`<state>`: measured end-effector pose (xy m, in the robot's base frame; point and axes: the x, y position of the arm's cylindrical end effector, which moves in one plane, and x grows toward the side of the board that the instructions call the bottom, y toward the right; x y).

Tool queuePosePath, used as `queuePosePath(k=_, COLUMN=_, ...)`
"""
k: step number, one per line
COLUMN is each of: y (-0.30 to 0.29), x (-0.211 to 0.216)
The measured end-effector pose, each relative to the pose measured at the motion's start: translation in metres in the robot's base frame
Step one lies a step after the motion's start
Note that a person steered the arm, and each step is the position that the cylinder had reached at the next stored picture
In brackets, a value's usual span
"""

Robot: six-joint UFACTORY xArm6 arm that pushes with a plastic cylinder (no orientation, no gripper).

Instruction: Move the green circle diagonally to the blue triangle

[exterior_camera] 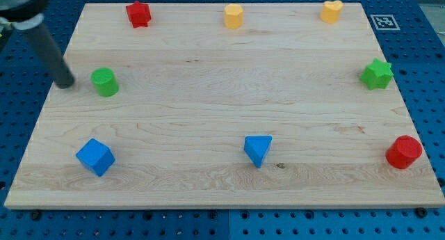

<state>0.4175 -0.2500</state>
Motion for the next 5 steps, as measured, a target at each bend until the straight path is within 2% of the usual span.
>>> queuePosePath(k=1, y=0.100, x=0.031)
queuePosePath(k=2, y=0.194, x=0.032)
queuePosePath(k=3, y=0.171, x=0.032)
queuePosePath(k=4, y=0.096, x=0.032)
queuePosePath(k=5, y=0.067, x=0.001)
